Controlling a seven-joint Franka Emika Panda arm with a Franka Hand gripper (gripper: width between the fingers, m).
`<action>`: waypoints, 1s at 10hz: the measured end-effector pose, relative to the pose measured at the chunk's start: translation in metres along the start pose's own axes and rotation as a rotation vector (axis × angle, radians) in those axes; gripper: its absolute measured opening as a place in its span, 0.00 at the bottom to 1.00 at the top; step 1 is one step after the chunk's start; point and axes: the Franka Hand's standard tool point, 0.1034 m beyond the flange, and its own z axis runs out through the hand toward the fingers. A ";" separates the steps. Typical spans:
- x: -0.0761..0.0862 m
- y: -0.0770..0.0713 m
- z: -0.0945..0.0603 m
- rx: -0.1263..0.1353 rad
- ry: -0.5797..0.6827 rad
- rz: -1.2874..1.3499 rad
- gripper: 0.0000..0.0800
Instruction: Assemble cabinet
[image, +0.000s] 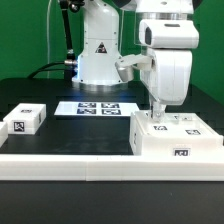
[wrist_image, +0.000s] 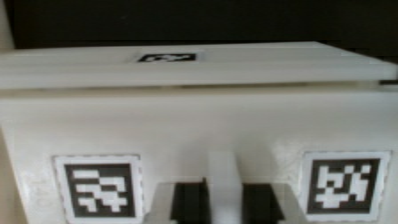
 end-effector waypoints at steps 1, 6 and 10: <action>0.000 0.001 0.000 -0.003 0.001 0.000 0.09; -0.001 0.002 -0.001 -0.014 0.004 -0.008 0.09; -0.001 0.002 -0.001 -0.014 0.004 -0.008 0.41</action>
Offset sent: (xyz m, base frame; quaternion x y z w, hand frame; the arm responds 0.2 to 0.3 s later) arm 0.0052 0.0035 -0.0027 -0.0254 0.0173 -0.0376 0.9988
